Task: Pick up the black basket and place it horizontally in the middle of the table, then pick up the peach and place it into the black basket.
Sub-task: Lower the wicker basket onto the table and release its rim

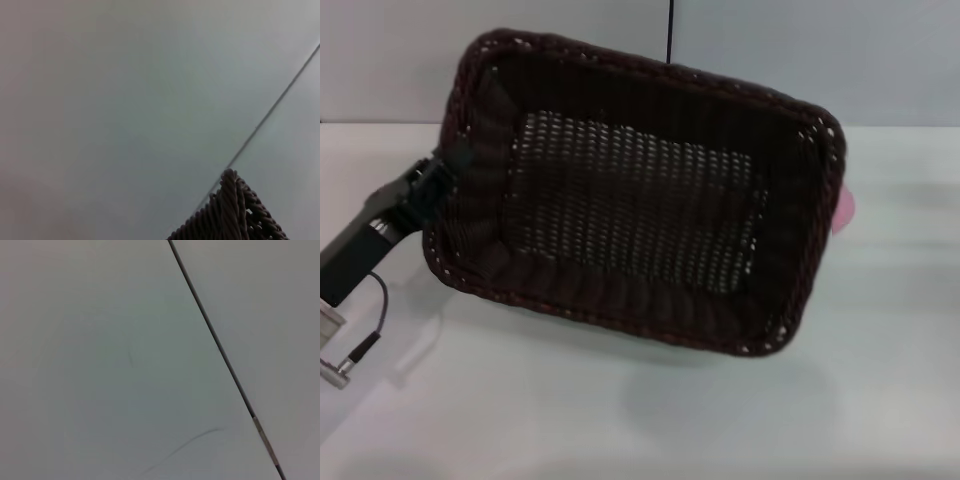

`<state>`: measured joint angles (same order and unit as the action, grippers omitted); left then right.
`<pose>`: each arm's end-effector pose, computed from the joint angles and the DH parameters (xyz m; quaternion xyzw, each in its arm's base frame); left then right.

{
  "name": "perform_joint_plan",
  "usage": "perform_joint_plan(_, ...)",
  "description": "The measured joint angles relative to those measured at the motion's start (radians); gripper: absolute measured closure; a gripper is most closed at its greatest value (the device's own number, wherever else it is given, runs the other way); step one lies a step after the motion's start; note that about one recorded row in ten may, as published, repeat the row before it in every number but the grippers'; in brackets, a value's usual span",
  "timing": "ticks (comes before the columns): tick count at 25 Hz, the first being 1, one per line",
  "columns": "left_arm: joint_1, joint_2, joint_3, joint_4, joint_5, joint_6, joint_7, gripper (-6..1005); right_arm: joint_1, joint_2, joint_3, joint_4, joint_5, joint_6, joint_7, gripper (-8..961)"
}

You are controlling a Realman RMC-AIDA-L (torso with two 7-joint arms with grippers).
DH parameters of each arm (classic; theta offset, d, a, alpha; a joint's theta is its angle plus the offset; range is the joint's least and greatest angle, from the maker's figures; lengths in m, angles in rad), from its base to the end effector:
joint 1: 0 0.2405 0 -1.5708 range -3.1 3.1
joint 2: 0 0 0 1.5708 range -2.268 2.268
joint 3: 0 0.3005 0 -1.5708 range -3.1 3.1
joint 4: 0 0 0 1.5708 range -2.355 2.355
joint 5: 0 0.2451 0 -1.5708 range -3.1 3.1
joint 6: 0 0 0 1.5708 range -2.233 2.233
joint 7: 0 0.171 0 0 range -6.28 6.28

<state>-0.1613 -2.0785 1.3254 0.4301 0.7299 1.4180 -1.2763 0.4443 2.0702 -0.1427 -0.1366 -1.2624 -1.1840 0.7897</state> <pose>-0.3607 0.3100 -0.0471 -0.7047 -0.4049 -0.5156 0.2715 0.4356 0.3869 0.0120 -0.5890 0.3811 0.4124 0.5812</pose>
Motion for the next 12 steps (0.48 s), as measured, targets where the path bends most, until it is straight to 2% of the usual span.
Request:
perform_joint_plan(7,0.008,0.000,0.054,-0.051,-0.134,0.007,0.086,746,-0.004,0.001,0.000,0.000,0.000,0.000,0.000,218)
perform_joint_plan(12,0.009,0.000,0.096,-0.065,-0.175,0.010,0.116,742,-0.006,0.002,0.000,0.000,0.000,0.000,0.001,218)
